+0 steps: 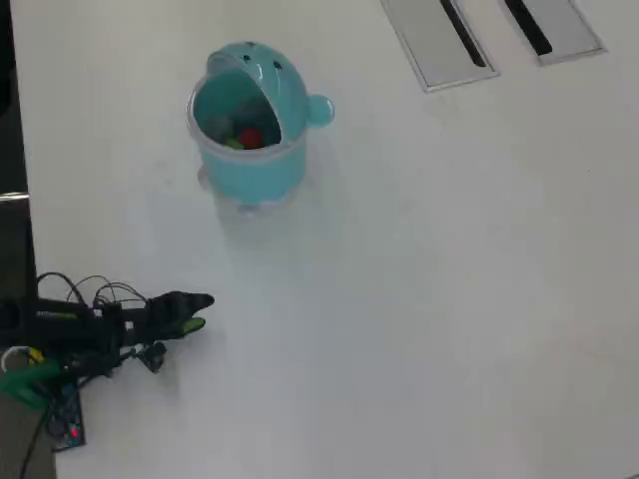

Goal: Grasp RGB lego blocks and put them in the bin one by one.

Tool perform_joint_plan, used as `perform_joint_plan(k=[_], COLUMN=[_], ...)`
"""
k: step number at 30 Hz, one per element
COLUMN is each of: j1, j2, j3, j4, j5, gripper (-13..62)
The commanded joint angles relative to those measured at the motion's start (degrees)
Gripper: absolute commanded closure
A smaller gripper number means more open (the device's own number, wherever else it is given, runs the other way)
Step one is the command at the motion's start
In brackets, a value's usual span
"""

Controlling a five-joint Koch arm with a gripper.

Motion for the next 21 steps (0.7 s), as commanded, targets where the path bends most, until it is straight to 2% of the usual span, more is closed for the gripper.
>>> perform_joint_plan(k=[1,21], j1=[-0.1,0.2], j2=[3.5,3.3], j3=[4.2,4.2], j4=[0.6,12.1], j5=[-0.1,3.2], gripper=[13.6,14.4])
